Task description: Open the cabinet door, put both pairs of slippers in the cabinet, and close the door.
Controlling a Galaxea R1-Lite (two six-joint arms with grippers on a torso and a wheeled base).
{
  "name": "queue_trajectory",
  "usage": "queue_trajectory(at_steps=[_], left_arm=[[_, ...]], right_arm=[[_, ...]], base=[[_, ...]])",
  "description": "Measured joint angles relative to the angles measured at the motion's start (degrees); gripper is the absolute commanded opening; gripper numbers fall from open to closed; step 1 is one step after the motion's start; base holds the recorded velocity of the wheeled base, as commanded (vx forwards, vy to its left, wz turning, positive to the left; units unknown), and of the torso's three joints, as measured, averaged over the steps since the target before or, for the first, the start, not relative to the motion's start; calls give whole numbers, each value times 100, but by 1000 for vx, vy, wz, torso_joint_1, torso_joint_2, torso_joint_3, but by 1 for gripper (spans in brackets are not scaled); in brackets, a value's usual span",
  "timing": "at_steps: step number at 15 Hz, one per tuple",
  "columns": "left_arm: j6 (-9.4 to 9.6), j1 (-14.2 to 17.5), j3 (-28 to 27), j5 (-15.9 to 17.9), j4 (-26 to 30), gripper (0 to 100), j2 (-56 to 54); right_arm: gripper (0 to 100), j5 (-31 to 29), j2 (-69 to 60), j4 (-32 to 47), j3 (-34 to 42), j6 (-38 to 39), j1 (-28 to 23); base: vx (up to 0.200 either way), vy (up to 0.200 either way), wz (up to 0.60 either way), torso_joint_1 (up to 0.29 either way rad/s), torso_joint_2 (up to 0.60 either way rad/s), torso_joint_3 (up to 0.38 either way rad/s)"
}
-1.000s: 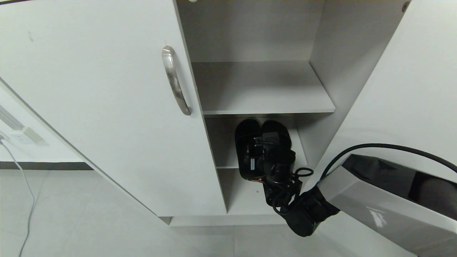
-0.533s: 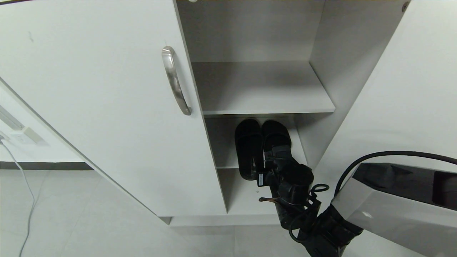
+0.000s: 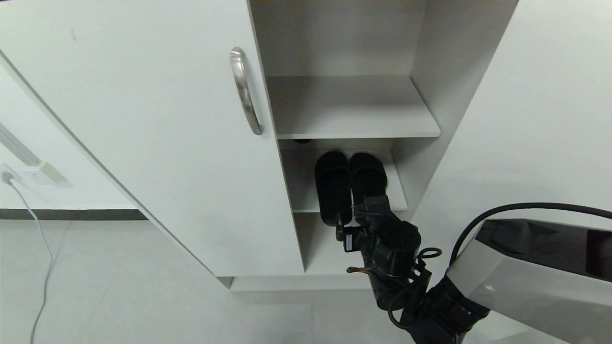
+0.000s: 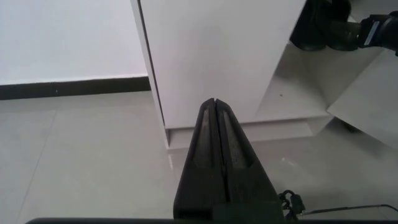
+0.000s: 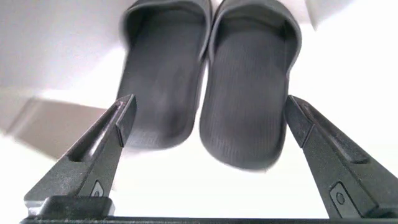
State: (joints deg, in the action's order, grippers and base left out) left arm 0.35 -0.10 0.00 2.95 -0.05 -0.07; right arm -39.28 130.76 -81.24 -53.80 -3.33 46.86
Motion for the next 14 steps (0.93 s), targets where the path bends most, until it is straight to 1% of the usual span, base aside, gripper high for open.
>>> queue_trajectory(at_steps=[1, 14], left_arm=[[0, 2, 0, 0, -5, 0, 0], [-11, 2, 0, 2, -2, 0, 0]], right_arm=[[100, 0, 0, -7, 2, 0, -6], [100, -2, -88, -62, 221, 11, -11]], base=[[-200, 0, 0, 2, 2, 2], [0, 0, 0, 0, 0, 0]])
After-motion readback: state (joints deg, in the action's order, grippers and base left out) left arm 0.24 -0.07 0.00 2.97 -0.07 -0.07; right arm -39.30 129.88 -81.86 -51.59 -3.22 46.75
